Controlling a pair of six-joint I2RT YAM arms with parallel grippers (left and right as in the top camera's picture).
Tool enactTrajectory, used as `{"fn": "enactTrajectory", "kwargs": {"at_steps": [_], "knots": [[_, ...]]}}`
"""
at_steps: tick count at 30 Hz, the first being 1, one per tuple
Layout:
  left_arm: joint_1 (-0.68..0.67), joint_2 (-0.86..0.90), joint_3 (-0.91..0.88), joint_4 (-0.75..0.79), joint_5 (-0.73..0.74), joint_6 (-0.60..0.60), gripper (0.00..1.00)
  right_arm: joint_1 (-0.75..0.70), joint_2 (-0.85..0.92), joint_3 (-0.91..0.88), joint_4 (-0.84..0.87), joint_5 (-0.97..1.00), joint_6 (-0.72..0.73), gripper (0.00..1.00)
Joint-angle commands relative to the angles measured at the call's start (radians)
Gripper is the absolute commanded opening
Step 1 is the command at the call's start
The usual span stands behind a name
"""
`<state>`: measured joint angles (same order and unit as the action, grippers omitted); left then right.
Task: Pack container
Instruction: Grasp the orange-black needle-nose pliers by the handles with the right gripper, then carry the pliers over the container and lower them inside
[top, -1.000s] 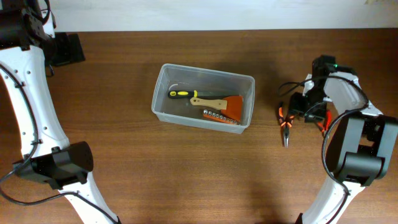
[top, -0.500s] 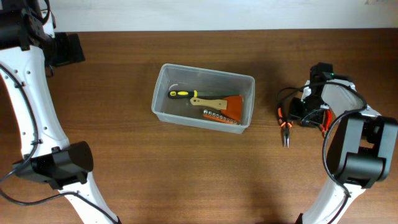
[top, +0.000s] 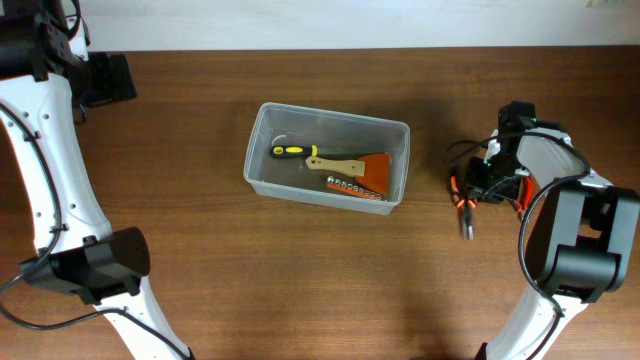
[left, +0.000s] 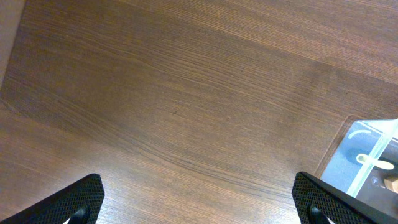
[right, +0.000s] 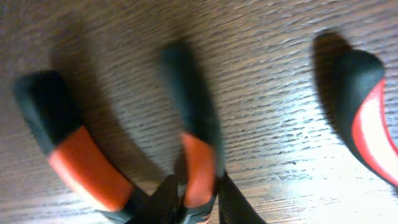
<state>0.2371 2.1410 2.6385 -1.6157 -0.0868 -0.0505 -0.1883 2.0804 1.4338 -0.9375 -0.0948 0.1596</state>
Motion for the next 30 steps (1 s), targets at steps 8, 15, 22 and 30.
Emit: {"fn": "enactTrajectory", "kwargs": {"at_steps": [8, 15, 22, 30], "knots": [[0.003, -0.013, -0.003, -0.002, -0.008, -0.017, 0.99, -0.002, 0.017, -0.016, -0.051, -0.010, 0.006, 0.07], [0.003, -0.013, -0.003, -0.002, -0.008, -0.017, 0.99, -0.002, -0.014, 0.072, -0.130, -0.010, 0.006, 0.03], [0.003, -0.013, -0.003, -0.002, -0.008, -0.017, 0.99, -0.002, -0.071, 0.208, -0.220, -0.010, 0.007, 0.04], [0.003, -0.013, -0.003, -0.002, -0.008, -0.017, 0.99, 0.034, -0.162, 0.388, -0.353, -0.064, 0.006, 0.04]]}}
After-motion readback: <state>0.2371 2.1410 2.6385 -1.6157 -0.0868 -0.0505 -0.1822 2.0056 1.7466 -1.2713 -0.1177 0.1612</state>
